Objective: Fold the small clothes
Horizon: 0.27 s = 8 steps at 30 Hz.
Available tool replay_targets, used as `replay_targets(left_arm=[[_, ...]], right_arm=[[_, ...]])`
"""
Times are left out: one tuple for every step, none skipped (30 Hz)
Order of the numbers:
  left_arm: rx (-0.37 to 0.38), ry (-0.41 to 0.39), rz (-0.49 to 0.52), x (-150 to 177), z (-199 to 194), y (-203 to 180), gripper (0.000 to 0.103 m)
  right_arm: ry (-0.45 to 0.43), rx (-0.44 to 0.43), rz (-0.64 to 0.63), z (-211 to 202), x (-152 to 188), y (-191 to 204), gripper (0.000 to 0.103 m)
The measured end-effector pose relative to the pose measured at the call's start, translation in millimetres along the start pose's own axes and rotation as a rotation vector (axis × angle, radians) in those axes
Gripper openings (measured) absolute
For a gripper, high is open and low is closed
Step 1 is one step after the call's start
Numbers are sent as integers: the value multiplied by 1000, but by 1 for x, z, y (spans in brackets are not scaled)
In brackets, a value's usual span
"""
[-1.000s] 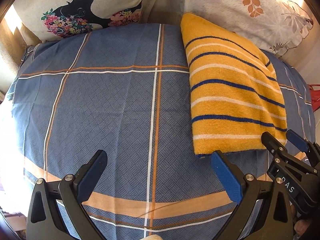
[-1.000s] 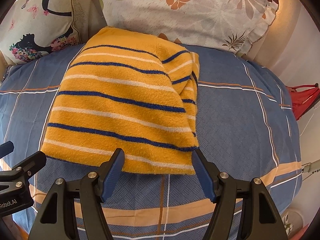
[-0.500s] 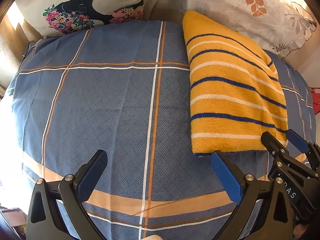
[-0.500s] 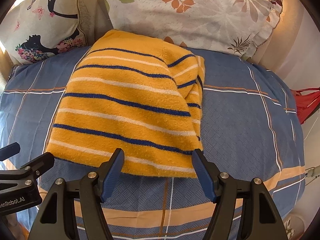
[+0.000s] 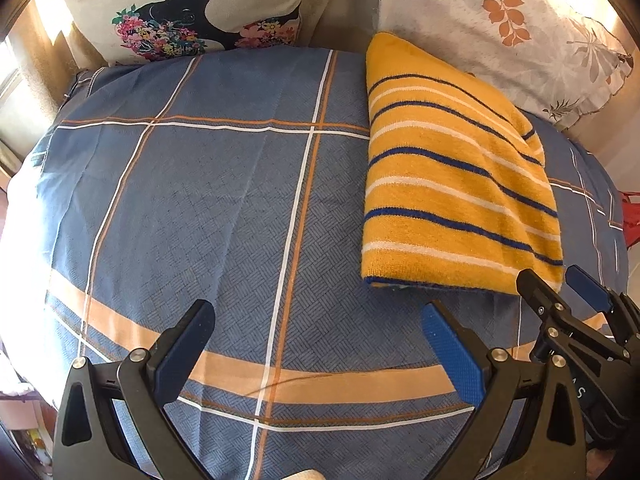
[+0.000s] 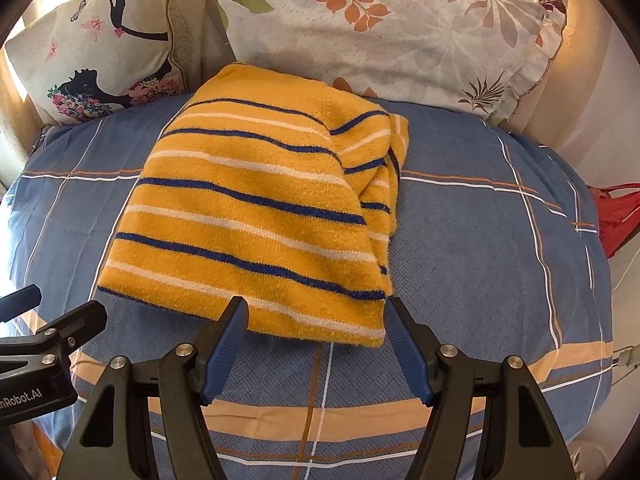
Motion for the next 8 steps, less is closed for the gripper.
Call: replay_targets(left_arm=[[1, -2, -5, 2, -1, -1, 103], [0, -9, -7, 3, -3, -2, 103], [-6, -18, -10, 4, -5, -3, 103], [-10, -26, -14, 6, -7, -3, 103], [-10, -28, -20, 8, -9, -4, 103], [-9, -31, -27, 9, -11, -4, 103], [-11, -35, -34, 10, -13, -4, 103], [-16, -38, -41, 11, -15, -4, 103]], right_arm=[[-2, -5, -5, -1, 1, 0, 74], [-5, -10, -11, -3, 1, -1, 74], [-7, -13, -14, -4, 2, -1, 74], [-10, -18, -19, -5, 3, -2, 74], [-11, -23, -23, -7, 4, -2, 74], [-11, -28, -26, -7, 5, -4, 74], [-10, -36, -28, -8, 6, -5, 74], [-8, -42, -27, -9, 7, -7, 74]])
Point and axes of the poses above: each gripper's, at about its wrist camera, not at the fingertips, and z roughly the way its jaws point, y to its left, x to its underside, the point moved 9 cm from there along z, roughly the way its jaws point, and after that the axes turned 9 degrees about z, right-handed, at the moved point
